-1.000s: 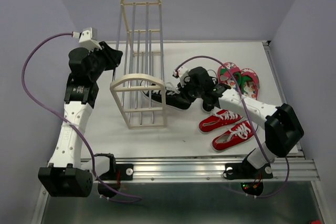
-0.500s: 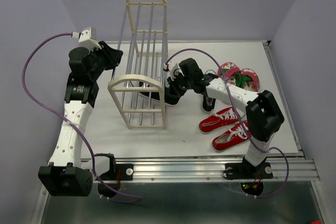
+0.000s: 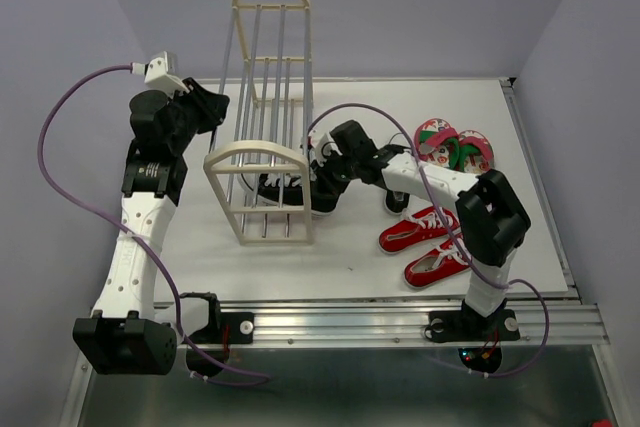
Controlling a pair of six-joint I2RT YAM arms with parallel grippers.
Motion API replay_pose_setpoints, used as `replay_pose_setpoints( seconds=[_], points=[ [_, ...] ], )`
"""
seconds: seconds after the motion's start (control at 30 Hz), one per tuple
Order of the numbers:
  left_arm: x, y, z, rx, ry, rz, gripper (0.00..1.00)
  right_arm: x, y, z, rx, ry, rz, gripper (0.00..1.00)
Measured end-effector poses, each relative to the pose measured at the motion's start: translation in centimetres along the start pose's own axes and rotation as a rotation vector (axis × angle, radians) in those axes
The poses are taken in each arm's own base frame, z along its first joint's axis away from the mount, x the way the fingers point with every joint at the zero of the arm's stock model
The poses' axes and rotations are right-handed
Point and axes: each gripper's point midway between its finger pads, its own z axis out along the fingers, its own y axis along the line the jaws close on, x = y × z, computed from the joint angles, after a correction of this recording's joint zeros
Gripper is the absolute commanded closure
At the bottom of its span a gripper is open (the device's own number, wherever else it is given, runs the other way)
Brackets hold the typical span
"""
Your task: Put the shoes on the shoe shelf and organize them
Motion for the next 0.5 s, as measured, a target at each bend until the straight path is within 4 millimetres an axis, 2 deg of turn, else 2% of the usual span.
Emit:
replay_pose_setpoints(
  seconds=[0.13,0.27,0.5],
  points=[
    [-0.1,0.2,0.0,-0.011,-0.006,-0.004,0.76,0.8,-0.1,0.6,-0.003,0.023,-0.007,0.97],
    [-0.1,0.2,0.0,-0.011,-0.006,-0.010,0.77,1.7,0.5,1.7,-0.022,0.051,-0.035,0.91],
    [-0.1,0.2,0.0,-0.012,-0.005,-0.014,0.77,1.3,0.8,2.2,-0.036,0.006,-0.061,0.88]
  ],
)
